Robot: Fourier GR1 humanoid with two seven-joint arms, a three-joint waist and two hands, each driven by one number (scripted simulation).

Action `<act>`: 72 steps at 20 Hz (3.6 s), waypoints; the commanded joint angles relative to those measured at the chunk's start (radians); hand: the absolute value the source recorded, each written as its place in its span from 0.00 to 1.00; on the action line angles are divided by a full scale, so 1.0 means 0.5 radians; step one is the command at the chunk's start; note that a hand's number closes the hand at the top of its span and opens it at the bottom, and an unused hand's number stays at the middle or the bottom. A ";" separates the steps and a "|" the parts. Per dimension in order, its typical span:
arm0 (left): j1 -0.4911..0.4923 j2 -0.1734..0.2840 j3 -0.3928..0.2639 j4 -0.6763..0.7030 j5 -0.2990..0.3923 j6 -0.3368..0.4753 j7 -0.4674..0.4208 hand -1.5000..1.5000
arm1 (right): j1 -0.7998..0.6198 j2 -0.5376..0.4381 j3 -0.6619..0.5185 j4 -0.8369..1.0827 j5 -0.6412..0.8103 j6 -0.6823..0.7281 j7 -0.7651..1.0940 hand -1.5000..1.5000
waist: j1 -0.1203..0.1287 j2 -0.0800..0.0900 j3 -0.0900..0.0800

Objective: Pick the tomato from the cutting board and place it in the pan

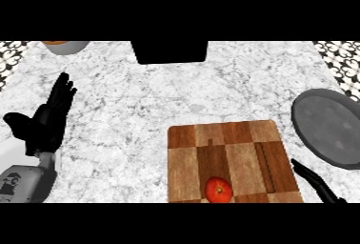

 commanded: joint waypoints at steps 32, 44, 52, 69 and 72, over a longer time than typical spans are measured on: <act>0.005 -0.110 0.075 0.000 -0.124 -0.121 -0.047 0.50 | -1.081 -0.291 0.682 -1.061 0.630 0.751 2.747 0.00 | 0.117 0.024 0.001; -0.037 -0.145 0.162 0.029 -0.155 -0.212 0.002 0.50 | -1.142 -0.018 0.714 -0.815 0.765 0.976 2.954 0.00 | 0.109 0.026 0.003; 0.105 -0.227 0.122 -0.262 -0.248 -0.171 0.105 0.50 | -0.919 0.062 0.747 -0.520 0.817 0.978 2.492 0.00 | 0.115 0.024 0.005; 0.054 -0.349 0.158 -0.184 -0.386 -0.166 0.099 0.50 | -1.043 0.320 0.783 -0.188 1.074 1.460 2.720 0.00 | 0.118 0.025 0.004; -0.023 -0.291 0.205 -0.232 -0.345 -0.251 0.220 0.50 | -1.109 0.434 0.768 -0.078 1.125 1.508 2.711 0.00 | 0.115 0.025 0.004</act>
